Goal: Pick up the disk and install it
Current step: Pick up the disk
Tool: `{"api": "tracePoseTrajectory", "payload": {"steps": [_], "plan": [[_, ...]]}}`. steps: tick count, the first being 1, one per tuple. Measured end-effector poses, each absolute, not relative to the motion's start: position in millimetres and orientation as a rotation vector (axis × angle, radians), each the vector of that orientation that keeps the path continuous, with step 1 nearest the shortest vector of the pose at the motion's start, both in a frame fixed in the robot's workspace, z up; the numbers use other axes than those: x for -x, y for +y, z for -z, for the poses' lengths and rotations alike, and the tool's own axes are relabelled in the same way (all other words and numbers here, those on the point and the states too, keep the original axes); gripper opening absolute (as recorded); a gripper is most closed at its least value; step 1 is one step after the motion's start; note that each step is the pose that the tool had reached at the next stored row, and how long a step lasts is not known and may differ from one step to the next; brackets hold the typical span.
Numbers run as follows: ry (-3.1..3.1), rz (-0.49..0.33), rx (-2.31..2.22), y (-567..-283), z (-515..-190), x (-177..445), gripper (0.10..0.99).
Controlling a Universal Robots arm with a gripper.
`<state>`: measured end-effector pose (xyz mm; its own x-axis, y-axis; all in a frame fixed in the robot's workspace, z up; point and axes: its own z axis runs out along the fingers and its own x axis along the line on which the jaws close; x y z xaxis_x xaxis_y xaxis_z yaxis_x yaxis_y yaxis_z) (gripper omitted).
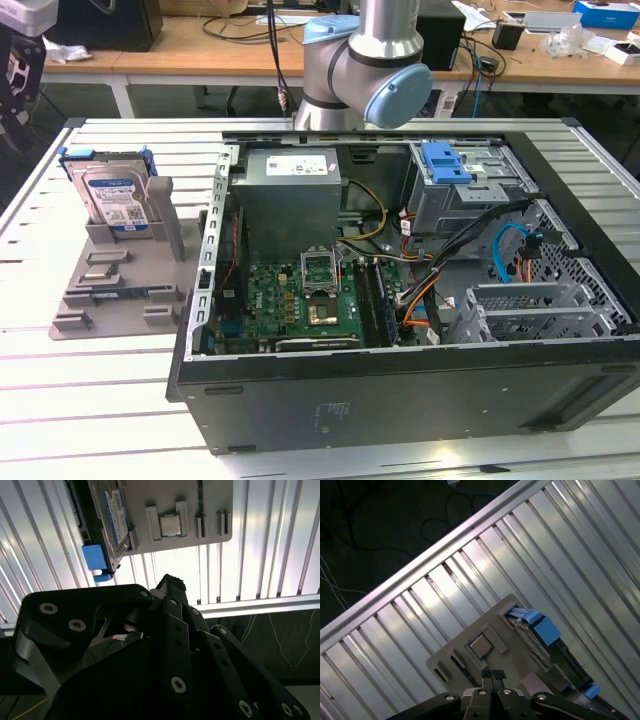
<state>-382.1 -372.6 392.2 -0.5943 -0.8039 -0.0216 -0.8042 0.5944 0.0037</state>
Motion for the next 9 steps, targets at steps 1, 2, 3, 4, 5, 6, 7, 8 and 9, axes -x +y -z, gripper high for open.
{"api": "tracePoseTrajectory", "payload": {"steps": [1,2,3,4,5,6,7,8,9], "plan": [[2.784,-0.020,1.417,-372.6,-392.2,382.1,0.106],[2.776,-0.021,1.433,-372.6,-392.2,382.1,0.106],[2.768,-0.021,1.449,-372.6,-392.2,382.1,0.106],[2.759,-0.021,1.465,-372.6,-392.2,382.1,0.106],[2.750,-0.021,1.483,-372.6,-392.2,382.1,0.106],[2.743,-0.021,1.495,-372.6,-392.2,382.1,0.106],[2.739,-0.021,1.504,-372.6,-392.2,382.1,0.106],[2.733,-0.021,1.513,-372.6,-392.2,382.1,0.106],[2.728,-0.022,1.523,-372.6,-392.2,382.1,0.106]]}}
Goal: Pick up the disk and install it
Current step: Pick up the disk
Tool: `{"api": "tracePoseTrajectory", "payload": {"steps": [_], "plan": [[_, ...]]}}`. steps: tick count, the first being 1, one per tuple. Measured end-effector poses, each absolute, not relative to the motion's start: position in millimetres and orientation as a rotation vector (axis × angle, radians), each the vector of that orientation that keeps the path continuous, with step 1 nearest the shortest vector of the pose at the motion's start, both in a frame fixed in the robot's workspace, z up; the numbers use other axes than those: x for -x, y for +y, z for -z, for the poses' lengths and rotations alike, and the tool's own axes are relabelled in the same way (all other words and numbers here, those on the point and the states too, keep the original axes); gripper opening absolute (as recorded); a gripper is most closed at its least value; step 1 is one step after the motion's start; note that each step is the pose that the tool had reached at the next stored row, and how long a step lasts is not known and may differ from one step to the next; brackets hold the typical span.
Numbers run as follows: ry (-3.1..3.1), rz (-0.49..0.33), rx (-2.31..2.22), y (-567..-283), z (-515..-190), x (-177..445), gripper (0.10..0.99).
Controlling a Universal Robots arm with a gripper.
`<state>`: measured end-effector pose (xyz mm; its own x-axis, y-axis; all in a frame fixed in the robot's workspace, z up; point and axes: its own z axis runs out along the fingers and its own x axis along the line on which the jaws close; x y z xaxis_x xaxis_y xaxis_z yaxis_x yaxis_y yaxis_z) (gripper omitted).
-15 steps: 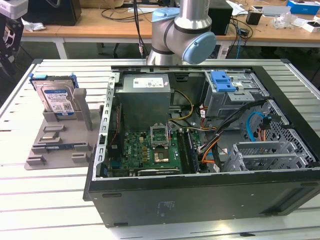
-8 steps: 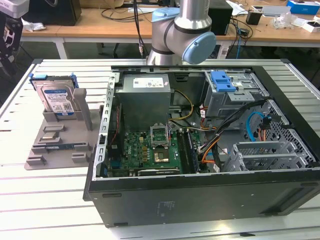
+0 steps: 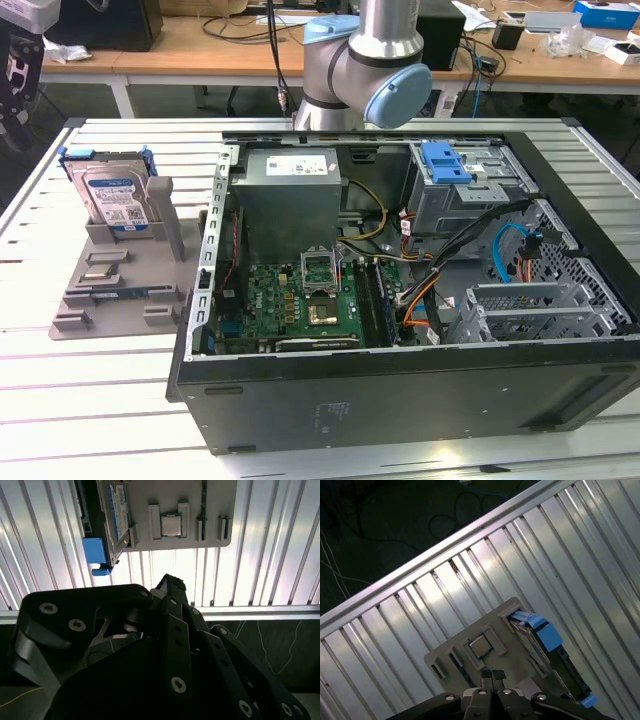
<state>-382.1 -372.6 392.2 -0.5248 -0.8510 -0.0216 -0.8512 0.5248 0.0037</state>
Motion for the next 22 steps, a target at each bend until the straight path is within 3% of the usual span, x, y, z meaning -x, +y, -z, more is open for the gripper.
{"api": "tracePoseTrajectory", "payload": {"steps": [22], "plan": [[2.598,-0.024,1.737,-372.6,-392.2,382.1,0.106]]}}
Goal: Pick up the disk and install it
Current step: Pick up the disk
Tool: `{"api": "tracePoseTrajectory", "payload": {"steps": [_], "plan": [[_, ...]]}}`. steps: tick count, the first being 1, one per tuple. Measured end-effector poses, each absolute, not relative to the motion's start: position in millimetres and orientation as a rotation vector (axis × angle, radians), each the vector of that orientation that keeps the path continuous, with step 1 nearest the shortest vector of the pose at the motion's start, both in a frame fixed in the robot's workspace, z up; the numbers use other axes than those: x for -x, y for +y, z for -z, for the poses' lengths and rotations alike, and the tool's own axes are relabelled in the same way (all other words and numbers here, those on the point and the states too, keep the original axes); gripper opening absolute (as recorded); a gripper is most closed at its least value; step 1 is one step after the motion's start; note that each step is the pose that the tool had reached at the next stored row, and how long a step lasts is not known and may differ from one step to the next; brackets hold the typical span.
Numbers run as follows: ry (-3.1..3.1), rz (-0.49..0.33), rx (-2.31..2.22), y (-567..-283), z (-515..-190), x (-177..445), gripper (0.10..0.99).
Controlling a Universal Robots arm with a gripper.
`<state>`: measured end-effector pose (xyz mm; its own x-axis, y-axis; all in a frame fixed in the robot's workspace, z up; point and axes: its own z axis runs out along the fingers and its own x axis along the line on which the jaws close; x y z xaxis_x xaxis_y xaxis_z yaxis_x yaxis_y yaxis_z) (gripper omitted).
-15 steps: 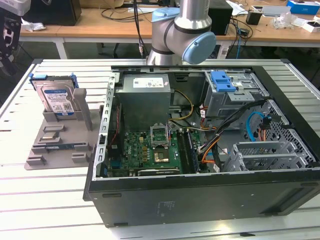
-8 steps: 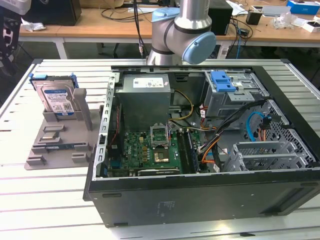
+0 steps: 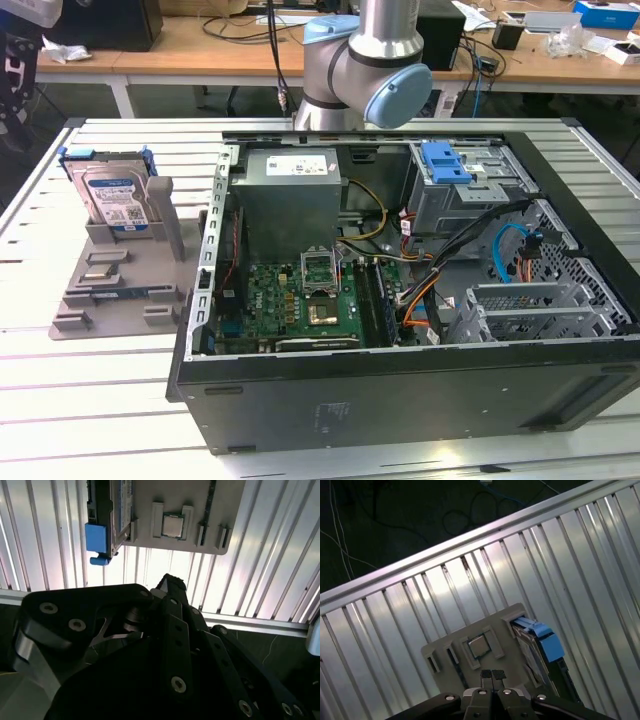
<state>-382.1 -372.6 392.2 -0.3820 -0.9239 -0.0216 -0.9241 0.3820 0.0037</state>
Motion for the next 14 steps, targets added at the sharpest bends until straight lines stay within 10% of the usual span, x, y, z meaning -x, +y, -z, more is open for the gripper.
{"api": "tracePoseTrajectory", "payload": {"steps": [14], "plan": [[2.490,-0.025,1.891,-372.6,-392.2,382.1,0.106]]}}
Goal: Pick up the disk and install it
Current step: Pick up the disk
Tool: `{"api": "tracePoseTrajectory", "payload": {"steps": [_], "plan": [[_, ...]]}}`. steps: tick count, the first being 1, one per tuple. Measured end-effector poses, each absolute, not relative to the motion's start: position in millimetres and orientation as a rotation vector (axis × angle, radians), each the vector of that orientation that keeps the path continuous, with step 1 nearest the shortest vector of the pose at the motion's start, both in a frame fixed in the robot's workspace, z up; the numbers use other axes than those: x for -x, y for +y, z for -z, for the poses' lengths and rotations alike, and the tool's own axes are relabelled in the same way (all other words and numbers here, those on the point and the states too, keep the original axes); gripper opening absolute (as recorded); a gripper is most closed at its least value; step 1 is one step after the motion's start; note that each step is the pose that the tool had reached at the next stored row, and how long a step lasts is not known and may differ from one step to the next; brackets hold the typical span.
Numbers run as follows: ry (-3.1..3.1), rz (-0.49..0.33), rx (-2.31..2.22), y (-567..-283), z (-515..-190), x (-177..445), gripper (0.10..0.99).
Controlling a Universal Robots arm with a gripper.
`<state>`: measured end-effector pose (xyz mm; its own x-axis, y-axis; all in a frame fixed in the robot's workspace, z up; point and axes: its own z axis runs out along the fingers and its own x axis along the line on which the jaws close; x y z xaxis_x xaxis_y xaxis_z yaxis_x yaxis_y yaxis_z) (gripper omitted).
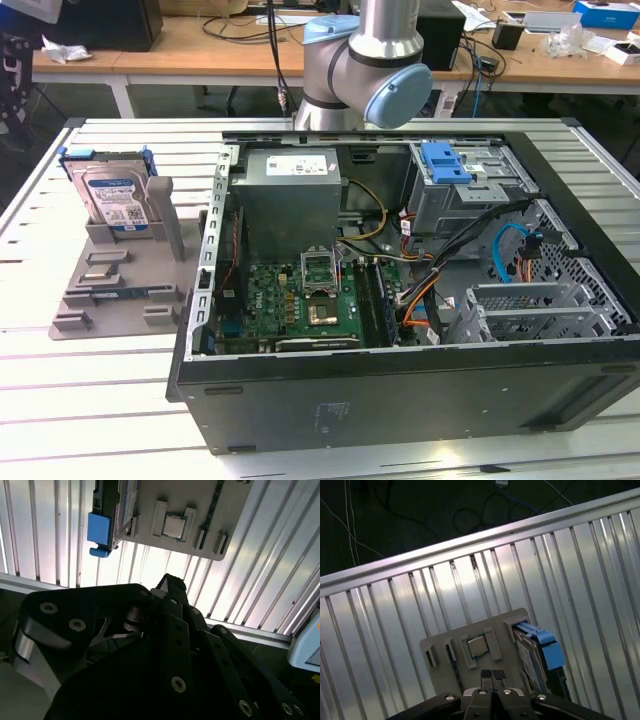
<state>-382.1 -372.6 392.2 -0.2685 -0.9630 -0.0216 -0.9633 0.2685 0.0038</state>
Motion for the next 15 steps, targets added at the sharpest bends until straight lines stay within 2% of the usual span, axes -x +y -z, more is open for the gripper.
{"api": "tracePoseTrajectory", "payload": {"steps": [15], "plan": [[2.279,-0.021,2.148,-372.4,-392.2,382.1,0.106]]}}
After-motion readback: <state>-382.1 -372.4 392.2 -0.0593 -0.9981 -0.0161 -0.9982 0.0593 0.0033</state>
